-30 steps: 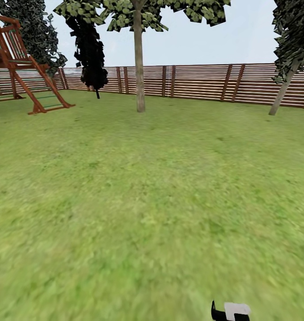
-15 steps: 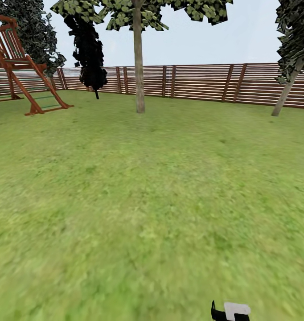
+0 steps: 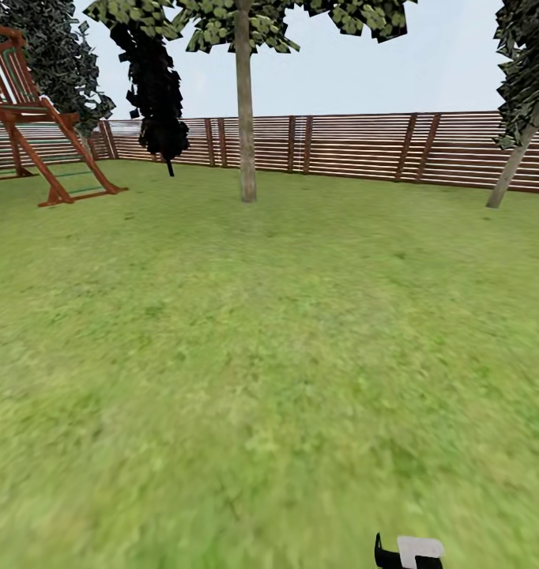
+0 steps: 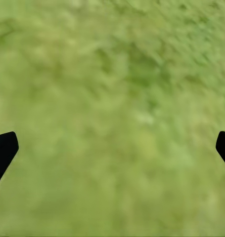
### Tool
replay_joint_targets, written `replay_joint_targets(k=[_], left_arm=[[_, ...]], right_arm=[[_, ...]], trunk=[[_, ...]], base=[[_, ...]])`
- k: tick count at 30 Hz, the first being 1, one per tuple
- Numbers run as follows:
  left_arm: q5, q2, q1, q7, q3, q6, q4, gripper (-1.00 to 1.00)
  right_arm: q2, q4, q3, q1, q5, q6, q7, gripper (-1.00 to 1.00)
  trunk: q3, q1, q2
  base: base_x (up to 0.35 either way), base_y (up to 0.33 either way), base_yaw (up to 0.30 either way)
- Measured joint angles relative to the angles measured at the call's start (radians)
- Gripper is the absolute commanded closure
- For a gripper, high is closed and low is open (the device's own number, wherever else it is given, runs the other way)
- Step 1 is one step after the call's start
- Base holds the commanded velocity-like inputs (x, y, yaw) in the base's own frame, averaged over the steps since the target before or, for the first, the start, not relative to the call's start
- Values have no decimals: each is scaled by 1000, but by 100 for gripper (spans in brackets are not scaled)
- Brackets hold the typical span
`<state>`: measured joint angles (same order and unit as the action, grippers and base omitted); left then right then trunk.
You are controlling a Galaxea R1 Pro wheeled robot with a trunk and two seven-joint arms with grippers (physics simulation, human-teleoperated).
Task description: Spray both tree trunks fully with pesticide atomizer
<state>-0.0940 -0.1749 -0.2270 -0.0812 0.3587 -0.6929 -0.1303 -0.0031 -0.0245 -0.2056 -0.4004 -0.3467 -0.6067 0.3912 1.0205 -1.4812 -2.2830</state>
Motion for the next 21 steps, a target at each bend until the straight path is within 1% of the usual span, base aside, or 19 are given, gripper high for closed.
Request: replay_joint_targets(k=[21], left_arm=[[-3,0,0,0,2,0,0,100]], right_arm=[[0,0,0,0,0,0,0,-100]], trunk=[[0,0,0]], base=[[337,0,0]])
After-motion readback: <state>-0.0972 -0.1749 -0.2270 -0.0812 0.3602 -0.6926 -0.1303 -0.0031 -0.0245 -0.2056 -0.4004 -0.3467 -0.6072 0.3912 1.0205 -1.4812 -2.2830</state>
